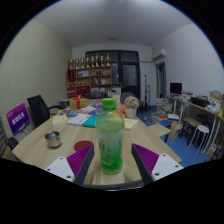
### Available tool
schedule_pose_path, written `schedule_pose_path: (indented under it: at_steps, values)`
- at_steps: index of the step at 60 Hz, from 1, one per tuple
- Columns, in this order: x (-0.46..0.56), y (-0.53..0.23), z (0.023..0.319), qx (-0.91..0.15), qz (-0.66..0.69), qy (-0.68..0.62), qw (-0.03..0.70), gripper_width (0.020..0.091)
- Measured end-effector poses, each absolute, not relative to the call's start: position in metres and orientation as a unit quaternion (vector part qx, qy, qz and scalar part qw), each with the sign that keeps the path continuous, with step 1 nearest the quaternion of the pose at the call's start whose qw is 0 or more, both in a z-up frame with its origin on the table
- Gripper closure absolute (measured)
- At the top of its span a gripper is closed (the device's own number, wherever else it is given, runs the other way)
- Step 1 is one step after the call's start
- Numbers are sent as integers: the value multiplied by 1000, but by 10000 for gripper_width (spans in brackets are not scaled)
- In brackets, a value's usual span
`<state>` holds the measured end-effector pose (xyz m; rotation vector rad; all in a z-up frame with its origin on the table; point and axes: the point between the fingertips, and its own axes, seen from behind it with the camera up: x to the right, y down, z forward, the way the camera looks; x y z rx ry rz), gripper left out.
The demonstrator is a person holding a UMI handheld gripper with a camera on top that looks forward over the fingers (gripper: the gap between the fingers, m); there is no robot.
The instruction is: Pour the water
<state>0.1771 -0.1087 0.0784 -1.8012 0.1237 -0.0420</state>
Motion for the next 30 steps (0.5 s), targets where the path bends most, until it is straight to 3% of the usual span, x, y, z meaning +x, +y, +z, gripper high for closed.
schedule_pose_path:
  at_steps: [9, 14, 15, 19, 30]
  values:
    - [177, -64, 71, -774, -25, 59, 630, 275]
    - [181, -52, 68, -770, -36, 61, 634, 311]
    - [182, -50, 67, -771, -40, 60, 632, 341]
    - [182, -43, 60, -775, -48, 58, 628, 615]
    - [183, -35, 54, -776, -56, 84, 622, 647]
